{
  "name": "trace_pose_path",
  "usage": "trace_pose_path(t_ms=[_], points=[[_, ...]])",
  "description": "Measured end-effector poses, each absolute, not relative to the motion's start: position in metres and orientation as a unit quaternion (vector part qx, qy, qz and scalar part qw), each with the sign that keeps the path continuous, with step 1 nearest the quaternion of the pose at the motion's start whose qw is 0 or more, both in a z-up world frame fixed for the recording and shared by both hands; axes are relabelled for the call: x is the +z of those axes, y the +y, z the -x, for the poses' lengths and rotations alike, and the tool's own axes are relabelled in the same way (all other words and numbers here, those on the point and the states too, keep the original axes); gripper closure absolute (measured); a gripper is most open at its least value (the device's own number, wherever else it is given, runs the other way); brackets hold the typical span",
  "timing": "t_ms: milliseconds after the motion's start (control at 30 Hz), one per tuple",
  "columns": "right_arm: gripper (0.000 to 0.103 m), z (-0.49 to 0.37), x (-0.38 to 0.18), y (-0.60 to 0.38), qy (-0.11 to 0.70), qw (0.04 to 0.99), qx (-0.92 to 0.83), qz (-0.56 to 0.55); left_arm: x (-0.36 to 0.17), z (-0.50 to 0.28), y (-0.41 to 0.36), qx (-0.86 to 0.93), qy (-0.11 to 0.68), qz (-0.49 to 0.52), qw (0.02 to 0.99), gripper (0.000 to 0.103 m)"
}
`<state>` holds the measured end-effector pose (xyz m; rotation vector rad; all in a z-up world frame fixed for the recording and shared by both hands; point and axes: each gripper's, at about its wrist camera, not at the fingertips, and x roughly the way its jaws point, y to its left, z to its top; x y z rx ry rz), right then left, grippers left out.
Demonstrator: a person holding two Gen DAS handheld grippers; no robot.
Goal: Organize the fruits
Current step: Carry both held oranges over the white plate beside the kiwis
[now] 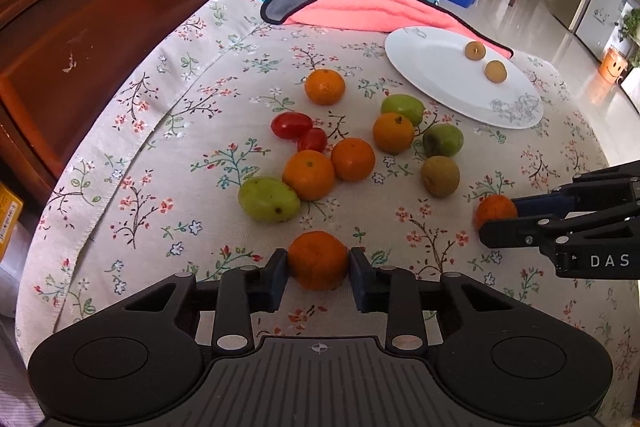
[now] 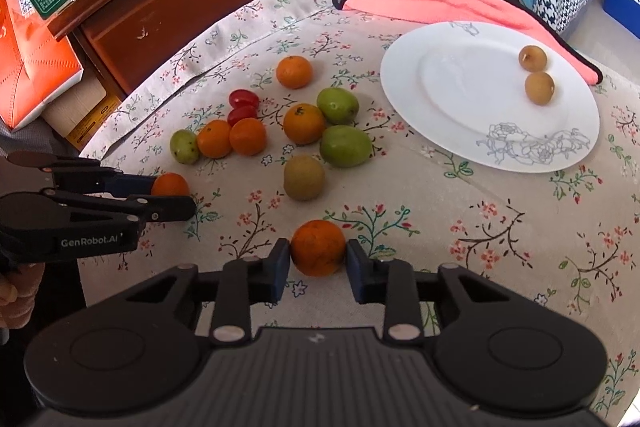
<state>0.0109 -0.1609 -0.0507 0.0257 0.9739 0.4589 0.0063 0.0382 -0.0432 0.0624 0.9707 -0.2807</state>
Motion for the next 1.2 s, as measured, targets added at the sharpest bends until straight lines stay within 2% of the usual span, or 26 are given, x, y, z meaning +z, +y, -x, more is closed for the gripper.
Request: trace_pose_path(t_ms=[600, 1200], points=[[0.073, -0.013, -0.034, -0.162, 0.434, 0.874, 0.218, 0.021, -0.016, -0.015, 0.009, -0.174, 0.397, -0.04, 0.9, 0.073], [0.073, -0.024, -0.007, -0.187, 0.394, 0.899, 0.191, 0.003, 0.016, -0.038, -0.023, -0.2, 0.358, -0.055, 0.91, 0.073]])
